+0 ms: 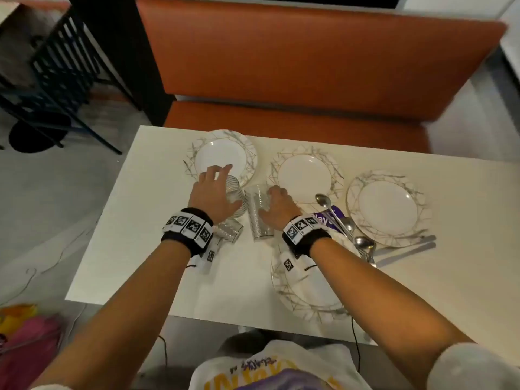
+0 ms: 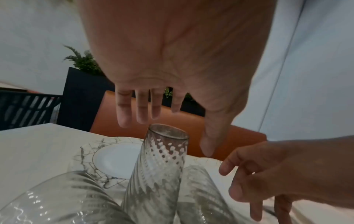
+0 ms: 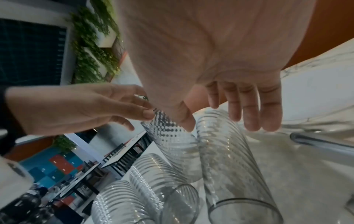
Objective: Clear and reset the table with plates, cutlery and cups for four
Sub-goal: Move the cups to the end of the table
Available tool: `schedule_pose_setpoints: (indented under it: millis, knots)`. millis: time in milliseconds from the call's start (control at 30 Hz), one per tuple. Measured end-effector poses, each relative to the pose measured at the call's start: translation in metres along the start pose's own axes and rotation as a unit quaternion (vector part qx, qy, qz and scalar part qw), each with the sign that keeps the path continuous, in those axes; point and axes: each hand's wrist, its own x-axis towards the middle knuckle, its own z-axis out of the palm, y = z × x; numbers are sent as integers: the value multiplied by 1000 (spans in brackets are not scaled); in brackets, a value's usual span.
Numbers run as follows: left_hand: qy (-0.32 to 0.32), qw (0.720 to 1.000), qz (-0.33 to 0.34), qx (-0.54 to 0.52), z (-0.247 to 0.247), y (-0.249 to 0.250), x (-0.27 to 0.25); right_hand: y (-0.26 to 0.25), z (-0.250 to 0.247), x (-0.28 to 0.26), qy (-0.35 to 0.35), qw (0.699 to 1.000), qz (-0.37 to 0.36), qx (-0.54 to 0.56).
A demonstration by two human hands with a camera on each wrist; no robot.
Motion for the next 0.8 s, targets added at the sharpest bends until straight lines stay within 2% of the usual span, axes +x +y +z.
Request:
schedule_pose_setpoints:
  millis: [133,200,400,667,733,800]
  knots:
    - [-80,995,-30,56,8,0,16,-2,9,15,-16,997,69,-21]
    - [-93,994,-33,53,13,-2,19,0,18,19,-23,996,81,-14]
    - [-69,997,-20,-4,12,-6,23,4,28,20,-1,991,88,104]
    - [12,998,23,-49,-23,6,35,19,-4,-11,81,968,84,222]
    - [22,992,12,-124,-25,14,37,28,-18,-27,110,957,85,254]
    - [21,973,-16,-229,-24,26,38,38,-36,-46,136,945,79,287]
